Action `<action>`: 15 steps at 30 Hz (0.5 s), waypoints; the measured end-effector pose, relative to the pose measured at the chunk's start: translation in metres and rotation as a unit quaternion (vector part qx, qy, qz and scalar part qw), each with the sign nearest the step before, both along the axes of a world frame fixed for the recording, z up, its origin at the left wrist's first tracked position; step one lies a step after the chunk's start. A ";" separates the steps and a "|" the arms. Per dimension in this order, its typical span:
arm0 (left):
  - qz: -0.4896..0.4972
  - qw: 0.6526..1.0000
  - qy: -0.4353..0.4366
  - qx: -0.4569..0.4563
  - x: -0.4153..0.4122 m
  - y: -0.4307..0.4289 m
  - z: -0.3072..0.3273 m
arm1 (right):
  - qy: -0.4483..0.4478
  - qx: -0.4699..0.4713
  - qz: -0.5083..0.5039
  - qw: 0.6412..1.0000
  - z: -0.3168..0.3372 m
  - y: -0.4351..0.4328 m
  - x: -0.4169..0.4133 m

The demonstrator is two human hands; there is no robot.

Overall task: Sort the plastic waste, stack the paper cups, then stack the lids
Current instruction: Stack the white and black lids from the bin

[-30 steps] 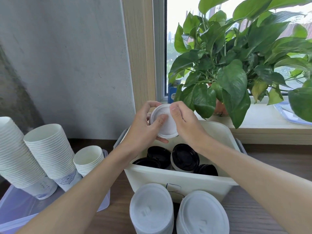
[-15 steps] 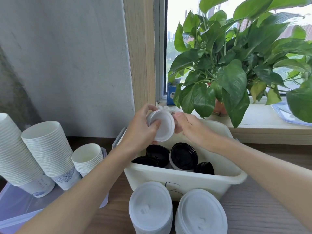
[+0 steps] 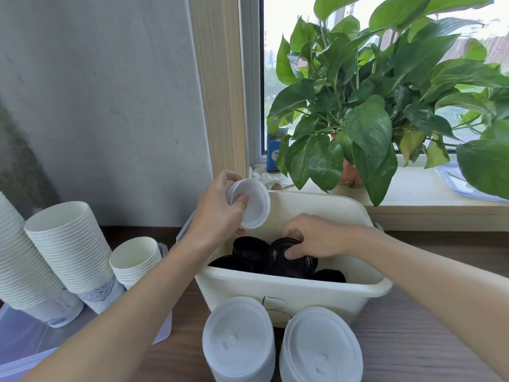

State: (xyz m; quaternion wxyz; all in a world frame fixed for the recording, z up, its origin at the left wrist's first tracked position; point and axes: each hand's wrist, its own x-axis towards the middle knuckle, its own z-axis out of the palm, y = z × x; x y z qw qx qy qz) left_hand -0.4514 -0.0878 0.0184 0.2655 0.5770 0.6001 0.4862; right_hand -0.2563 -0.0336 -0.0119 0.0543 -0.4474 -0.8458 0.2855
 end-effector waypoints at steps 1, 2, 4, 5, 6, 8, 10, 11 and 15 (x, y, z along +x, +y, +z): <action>0.006 1.000 0.006 -0.004 0.000 -0.001 0.000 | 0.029 0.010 -0.020 0.999 0.001 0.001 0.000; 0.012 1.000 0.013 -0.009 0.000 -0.001 0.001 | 0.066 0.030 -0.041 0.997 0.003 0.003 -0.001; 0.019 0.999 0.035 -0.017 0.001 -0.001 0.002 | 0.150 0.077 -0.084 0.982 0.006 0.004 -0.001; 0.019 0.998 0.049 -0.019 0.001 -0.001 0.002 | 0.182 0.093 -0.100 0.974 0.008 0.004 -0.001; 0.019 0.998 0.059 -0.021 0.001 0.000 0.002 | 0.203 0.104 -0.108 0.967 0.010 0.003 0.000; 0.017 0.997 0.066 -0.022 0.001 0.000 0.001 | 0.234 0.115 -0.114 0.959 0.012 0.002 0.000; 0.015 0.998 0.057 -0.019 0.000 0.002 0.000 | 0.267 0.126 -0.121 0.948 0.014 0.002 0.000; 0.012 0.998 0.054 -0.022 0.000 0.002 0.000 | 0.285 0.131 -0.126 0.941 0.016 0.001 0.000; -0.045 0.996 -0.016 -0.077 0.003 0.000 0.001 | 0.343 0.149 -0.144 0.916 0.022 -0.003 -0.001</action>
